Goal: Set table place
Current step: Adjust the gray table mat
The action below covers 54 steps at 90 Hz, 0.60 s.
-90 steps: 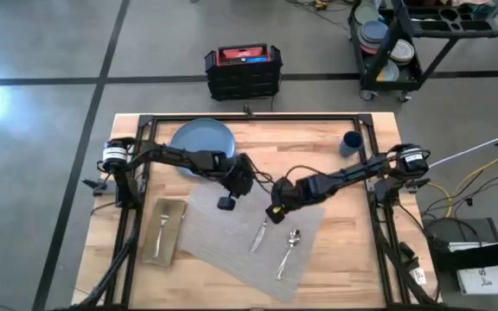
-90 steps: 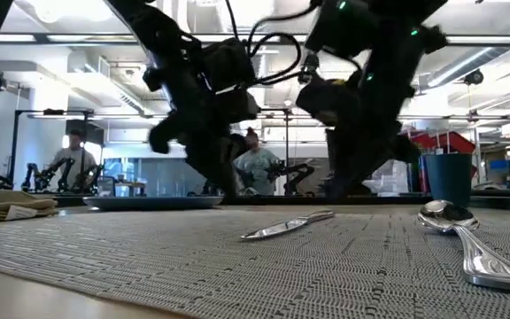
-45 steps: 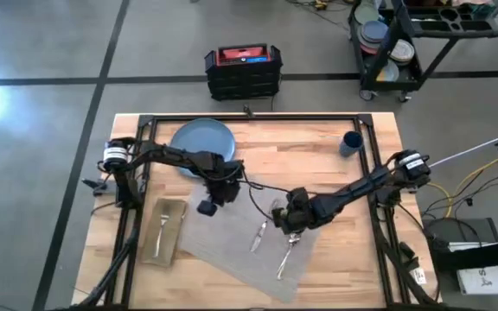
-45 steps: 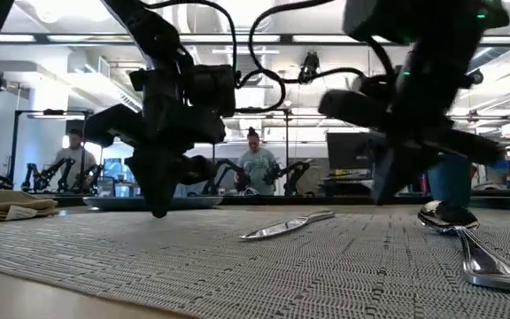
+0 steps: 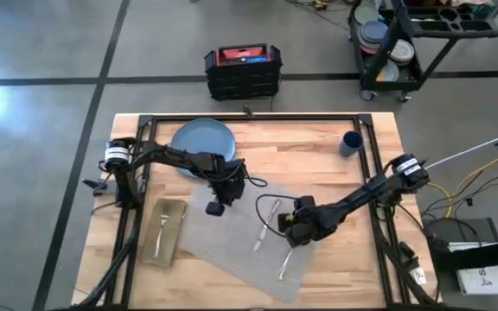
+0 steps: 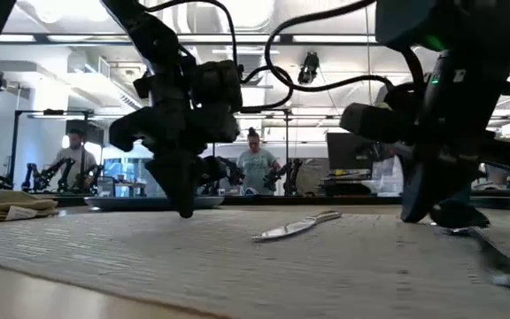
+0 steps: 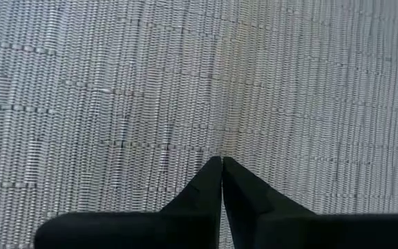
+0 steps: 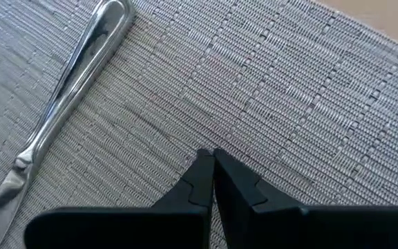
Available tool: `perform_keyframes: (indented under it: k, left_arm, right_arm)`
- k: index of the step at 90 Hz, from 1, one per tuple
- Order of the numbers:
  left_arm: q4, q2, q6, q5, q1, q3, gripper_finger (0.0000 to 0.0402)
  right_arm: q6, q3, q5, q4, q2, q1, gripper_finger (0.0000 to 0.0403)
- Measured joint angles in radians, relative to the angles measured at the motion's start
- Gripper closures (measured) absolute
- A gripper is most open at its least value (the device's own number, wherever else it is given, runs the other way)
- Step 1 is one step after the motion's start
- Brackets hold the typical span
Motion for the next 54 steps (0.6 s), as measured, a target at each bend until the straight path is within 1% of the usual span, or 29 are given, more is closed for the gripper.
perform_keyframes:
  k: [22,42,54]
  left_arm:
    - [0.055,0.028,-0.046,0.072,-0.001,0.000,0.0401]
    - [0.122,0.039,-0.076,0.116,-0.020,-0.002,0.0401]
    - [0.121,0.051,-0.105,0.127,-0.031,0.000,0.0401]
  right_arm:
    - [-0.021,-0.029,-0.025,0.011,0.000,-0.009,0.0403]
    - [-0.109,-0.033,-0.077,0.016,-0.002,-0.060,0.0403]
    - [-0.154,-0.035,-0.060,0.005,-0.002,-0.094,0.0403]
